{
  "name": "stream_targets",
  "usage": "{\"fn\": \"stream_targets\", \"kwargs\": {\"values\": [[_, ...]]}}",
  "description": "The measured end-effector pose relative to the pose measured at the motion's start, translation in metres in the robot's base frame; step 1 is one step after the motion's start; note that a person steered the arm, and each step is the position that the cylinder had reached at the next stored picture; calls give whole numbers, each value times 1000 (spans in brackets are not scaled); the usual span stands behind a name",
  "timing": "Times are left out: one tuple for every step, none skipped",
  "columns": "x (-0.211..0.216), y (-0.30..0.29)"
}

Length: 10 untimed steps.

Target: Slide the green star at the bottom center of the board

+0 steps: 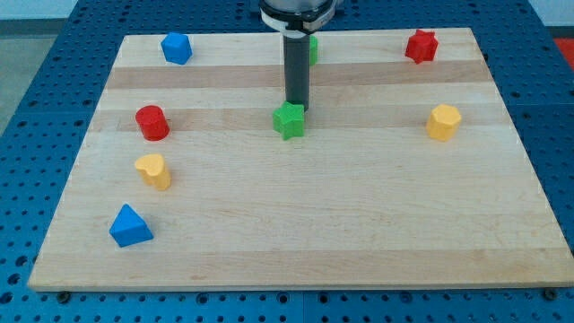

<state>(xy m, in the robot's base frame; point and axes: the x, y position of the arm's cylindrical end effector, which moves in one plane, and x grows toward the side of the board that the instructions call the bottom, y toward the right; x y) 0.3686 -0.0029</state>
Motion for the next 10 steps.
{"fn": "stream_targets", "kwargs": {"values": [[18,-1],[34,-10],[34,-28],[37,-43],[54,-45],[76,-45],[103,-45],[131,-45],[155,-45],[168,-43]]}}
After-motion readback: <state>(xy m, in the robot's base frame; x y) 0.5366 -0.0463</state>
